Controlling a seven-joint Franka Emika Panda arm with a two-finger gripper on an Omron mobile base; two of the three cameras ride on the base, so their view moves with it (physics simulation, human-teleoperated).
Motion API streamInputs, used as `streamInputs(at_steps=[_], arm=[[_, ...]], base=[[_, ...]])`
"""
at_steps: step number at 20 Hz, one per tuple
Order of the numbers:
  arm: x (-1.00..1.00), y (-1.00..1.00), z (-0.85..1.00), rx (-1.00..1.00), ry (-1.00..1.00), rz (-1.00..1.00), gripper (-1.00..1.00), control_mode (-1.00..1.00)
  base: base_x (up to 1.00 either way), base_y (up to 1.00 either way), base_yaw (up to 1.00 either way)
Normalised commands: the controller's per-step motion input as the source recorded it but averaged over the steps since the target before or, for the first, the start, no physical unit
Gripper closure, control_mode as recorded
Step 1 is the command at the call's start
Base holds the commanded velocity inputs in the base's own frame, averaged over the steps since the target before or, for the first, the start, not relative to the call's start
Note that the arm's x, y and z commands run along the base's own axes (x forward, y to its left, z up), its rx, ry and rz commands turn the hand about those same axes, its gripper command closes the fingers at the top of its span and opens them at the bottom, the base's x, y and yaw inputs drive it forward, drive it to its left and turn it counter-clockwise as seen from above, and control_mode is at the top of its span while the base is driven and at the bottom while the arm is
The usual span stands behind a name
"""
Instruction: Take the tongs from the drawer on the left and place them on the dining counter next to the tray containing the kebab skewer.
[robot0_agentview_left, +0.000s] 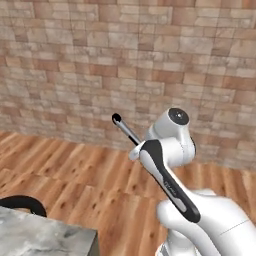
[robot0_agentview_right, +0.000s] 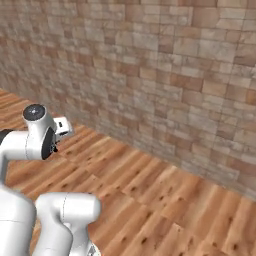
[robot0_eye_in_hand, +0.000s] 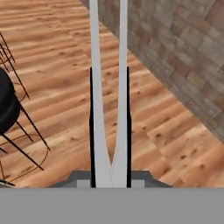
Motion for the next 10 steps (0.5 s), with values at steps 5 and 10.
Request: streamInputs(at_steps=[5, 10], arm=[[0.0, 0.0, 0.0, 0.0, 0.0, 0.0, 1.0, 1.0], [0.0, 0.0, 0.0, 0.0, 0.0, 0.0, 1.0, 1.0]], base=[[1.0, -0.04, 0.61], [1.0, -0.02, 0.61]])
